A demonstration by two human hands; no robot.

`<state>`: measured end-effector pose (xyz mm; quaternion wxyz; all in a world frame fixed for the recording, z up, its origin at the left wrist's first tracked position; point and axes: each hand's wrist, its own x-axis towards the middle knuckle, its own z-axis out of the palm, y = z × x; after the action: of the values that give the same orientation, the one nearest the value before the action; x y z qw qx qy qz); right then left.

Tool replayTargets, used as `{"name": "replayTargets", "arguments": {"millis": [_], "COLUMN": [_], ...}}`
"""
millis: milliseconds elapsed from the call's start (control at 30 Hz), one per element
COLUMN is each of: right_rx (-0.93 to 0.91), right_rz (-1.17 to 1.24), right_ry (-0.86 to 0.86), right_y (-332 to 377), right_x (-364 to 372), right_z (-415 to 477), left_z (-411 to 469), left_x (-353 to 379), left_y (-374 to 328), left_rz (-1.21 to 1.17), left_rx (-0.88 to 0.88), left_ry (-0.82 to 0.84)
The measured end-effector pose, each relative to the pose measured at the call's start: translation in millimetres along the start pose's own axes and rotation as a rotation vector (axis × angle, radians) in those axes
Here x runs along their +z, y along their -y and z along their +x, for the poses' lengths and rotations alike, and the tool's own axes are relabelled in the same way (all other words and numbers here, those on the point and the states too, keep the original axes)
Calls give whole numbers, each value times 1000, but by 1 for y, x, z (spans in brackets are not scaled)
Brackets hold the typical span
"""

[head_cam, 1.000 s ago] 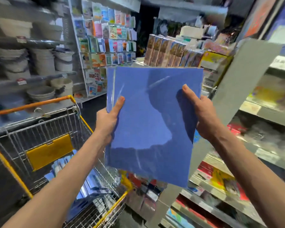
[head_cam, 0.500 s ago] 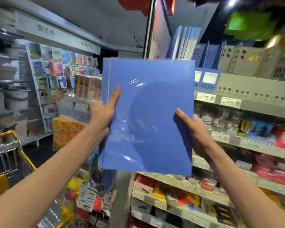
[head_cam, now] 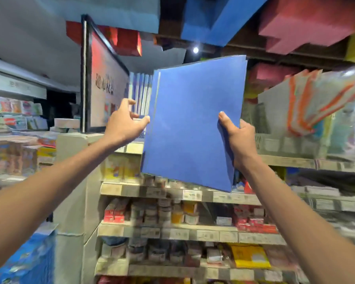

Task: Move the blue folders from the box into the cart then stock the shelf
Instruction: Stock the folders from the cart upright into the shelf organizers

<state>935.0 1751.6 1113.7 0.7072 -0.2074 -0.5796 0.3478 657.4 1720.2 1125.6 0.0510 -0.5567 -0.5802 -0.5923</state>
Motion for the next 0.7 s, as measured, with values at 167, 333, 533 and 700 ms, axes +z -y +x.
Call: {"name": "replayTargets", "arguments": {"millis": [167,333,533,700], "right_rx": [-175,-304,-328,-349], "right_rz": [-111,-218,-219,-279], "right_ry": [-129,-193,-299,-418], "right_y": [-2,-18,-53,-68], "right_x": [1,19,68,93], "right_z": [65,124,208,263], "left_z": [45,105,187,257], "left_x": [40,80,110,126], "left_y": [1,17,52,87], "left_rz": [207,325,531,647], "left_rx": [151,252,456,578], "left_ry": [-74,-77,-104,-129]}}
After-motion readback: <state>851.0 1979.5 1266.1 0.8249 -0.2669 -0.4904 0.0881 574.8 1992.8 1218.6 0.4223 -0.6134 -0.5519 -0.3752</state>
